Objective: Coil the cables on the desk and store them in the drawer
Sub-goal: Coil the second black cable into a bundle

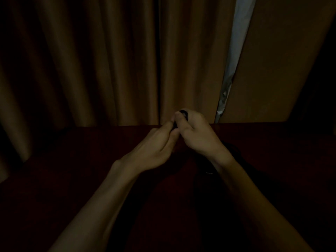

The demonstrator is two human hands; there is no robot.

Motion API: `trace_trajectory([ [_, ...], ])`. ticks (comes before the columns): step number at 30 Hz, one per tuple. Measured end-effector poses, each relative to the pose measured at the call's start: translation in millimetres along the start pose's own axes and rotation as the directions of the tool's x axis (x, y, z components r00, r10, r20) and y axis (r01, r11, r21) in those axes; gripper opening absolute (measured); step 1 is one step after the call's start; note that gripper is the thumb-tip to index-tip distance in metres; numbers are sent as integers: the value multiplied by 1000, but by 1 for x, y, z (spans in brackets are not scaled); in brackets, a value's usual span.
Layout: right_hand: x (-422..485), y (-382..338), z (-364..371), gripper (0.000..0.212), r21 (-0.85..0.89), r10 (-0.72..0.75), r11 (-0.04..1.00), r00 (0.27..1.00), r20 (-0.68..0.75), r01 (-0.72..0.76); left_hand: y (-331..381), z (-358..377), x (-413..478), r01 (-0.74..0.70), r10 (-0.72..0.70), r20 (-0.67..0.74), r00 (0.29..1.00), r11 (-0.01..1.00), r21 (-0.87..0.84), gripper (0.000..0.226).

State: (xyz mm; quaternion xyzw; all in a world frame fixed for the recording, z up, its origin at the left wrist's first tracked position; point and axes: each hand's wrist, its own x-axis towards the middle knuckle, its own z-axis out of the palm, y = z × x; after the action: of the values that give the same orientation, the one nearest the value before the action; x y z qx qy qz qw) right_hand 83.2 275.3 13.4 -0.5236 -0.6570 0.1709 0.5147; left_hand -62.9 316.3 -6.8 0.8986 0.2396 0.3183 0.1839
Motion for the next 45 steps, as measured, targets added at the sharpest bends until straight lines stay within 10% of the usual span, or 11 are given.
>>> trace_trajectory([
  [3, 2, 2, -5, 32, 5, 2, 1000, 1000, 6, -2, 0, -4, 0, -15, 15, 6, 1000, 999, 31, 52],
  [10, -2, -9, -9, 47, -37, 118, 993, 991, 57, -116, -9, 0, -5, 176, -175, -26, 984, 946, 273, 19],
  [19, -1, -11, 9, 36, 337, 49, 940, 999, 1, -46, 0, -3, -5, 370, -299, -220, 929, 792, 486, 31],
  [25, 0, -2, 3, 11, 408, 48, 911, 998, 39, -60, 3, -9, 3, 238, -274, -260, 926, 958, -160, 35],
  [30, -1, 7, -5, 34, 618, 54, 775, 989, 136, -127, 27, -12, 2, 237, -308, 76, 948, 528, -816, 40],
  [38, -6, 4, -12, 27, 575, -84, 805, 933, 349, -143, 13, -18, -7, 419, -25, 419, 908, 74, -905, 36],
  [43, -3, 3, -8, 24, 462, -192, 884, 957, 217, 72, 2, -27, -10, 521, 41, 520, 853, 0, -854, 37],
  [45, -2, 3, -9, 23, 385, -187, 917, 966, 179, 106, 8, -27, -9, 515, -108, 504, 857, 136, -846, 44],
])
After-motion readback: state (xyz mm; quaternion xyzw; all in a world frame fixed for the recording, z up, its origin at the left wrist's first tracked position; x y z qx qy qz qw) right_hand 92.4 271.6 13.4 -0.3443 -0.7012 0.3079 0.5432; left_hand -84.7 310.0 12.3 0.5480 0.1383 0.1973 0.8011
